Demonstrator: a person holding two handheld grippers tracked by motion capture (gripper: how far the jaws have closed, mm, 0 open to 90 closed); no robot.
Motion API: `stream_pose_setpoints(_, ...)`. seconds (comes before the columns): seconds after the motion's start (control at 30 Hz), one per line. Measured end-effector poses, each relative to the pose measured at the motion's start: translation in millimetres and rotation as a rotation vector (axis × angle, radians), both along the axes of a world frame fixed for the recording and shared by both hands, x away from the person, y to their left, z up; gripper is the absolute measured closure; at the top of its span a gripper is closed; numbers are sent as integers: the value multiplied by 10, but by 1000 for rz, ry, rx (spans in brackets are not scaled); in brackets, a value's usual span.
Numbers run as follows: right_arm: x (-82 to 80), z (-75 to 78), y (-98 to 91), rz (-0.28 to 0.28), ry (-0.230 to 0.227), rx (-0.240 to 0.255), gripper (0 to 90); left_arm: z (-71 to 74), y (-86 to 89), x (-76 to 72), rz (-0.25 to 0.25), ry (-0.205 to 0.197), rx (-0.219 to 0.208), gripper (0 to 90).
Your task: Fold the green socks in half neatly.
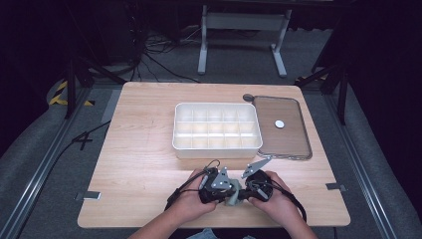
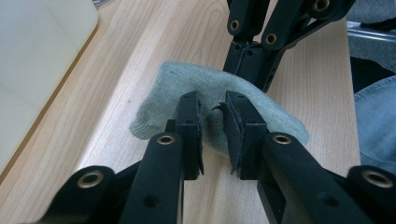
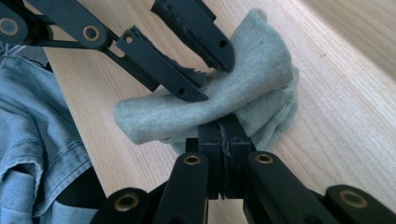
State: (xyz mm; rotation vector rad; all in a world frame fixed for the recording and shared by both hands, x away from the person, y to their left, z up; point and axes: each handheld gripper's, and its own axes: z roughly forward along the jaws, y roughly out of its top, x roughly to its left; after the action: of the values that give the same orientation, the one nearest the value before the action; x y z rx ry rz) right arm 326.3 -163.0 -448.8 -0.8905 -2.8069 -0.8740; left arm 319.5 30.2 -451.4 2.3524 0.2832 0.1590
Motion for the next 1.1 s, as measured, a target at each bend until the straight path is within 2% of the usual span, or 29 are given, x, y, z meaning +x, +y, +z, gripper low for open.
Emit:
stream_pose_setpoints(0.1, 18, 12, -29, -7, 13, 14, 869, -3, 5, 2, 5, -5, 3, 756)
stream_pose_setpoints(0.17, 5, 34, -53, 2, -3, 12, 850, 4, 21, 10, 0, -2, 12, 751)
stream_pose_setpoints(0.2, 1, 53, -87, 9, -3, 22, 849, -2, 23, 9, 6, 2, 8, 747)
stream_pose_setpoints(0.23, 11, 113, -198, -7, -20, 61, 861, -3, 23, 14, 5, 7, 12, 745)
stream_pose_setpoints(0.27, 24, 144, -260, -23, -32, 71, 867, -13, 12, 18, 9, 10, 12, 745)
stream_pose_setpoints(0.3, 24, 144, -260, -23, -32, 71, 867, -13, 12, 18, 9, 10, 12, 745)
stream_pose_setpoints(0.37, 45, 175, -377, -68, -45, 71, 880, -20, -3, 18, -2, 9, 22, 745)
stream_pose_setpoints(0.43, 65, 149, -461, -94, -38, 57, 885, -21, -21, 11, -9, 3, 27, 741)
stream_pose_setpoints(0.5, 68, 108, -491, -91, -27, 54, 895, -18, -42, -1, -12, 0, 22, 739)
stream_pose_setpoints(0.6, 47, 83, -419, -60, -17, 54, 899, -14, -65, -17, -20, -4, 20, 734)
stream_pose_setpoints(0.7, 39, 10, -312, -31, -4, 14, 899, -14, -79, -16, -31, -16, 17, 725)
stream_pose_setpoints(0.8, 28, -8, -264, -29, -3, 28, 899, -11, -93, -32, -42, -16, -2, 700)
stream_pose_setpoints(0.97, 12, -25, -224, -21, 11, 41, 899, -9, -108, -41, -68, -22, -7, 669)
stream_pose_setpoints(1.1, 14, -65, -212, -31, 53, 82, 898, -6, -124, -48, -93, -24, -3, 628)
